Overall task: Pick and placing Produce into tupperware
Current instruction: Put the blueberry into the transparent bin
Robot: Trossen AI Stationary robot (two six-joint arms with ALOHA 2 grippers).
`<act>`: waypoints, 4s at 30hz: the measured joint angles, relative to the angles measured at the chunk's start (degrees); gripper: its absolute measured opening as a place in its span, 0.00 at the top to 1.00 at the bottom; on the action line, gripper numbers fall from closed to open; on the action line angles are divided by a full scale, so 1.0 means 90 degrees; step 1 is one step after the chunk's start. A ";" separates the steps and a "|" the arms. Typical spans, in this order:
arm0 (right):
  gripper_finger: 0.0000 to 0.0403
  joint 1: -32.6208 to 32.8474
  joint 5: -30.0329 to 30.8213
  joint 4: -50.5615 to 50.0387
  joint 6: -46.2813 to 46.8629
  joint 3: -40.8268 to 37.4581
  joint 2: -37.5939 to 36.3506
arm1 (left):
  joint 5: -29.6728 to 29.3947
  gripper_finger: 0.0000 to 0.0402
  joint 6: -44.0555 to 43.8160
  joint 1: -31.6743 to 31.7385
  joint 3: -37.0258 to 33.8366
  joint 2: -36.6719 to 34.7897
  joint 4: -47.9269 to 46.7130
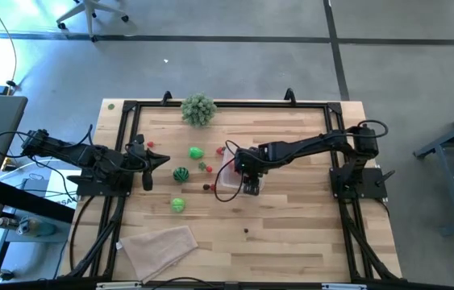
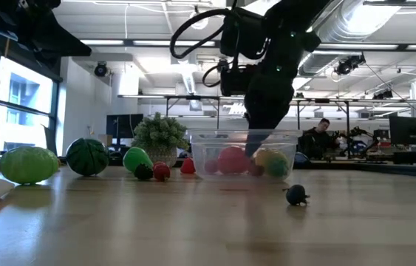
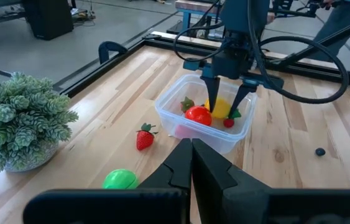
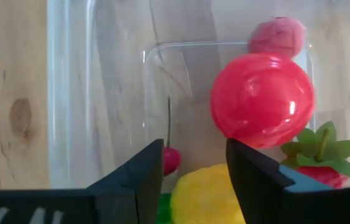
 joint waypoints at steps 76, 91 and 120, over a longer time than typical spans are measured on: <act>0.66 0.3575 0.1489 0.7533 0.0181 -0.3447 0.0278 | 0.0002 1.00 0.0001 -0.0001 -0.0001 0.0000 0.0000; 0.66 0.3577 0.1632 0.7387 0.0225 -0.3151 0.0593 | 0.0002 1.00 0.0001 -0.0002 0.0000 0.0001 0.0000; 0.66 0.3580 0.1662 0.7006 0.0674 -0.3021 0.0586 | 0.0000 1.00 0.0001 -0.0002 0.0000 0.0000 0.0000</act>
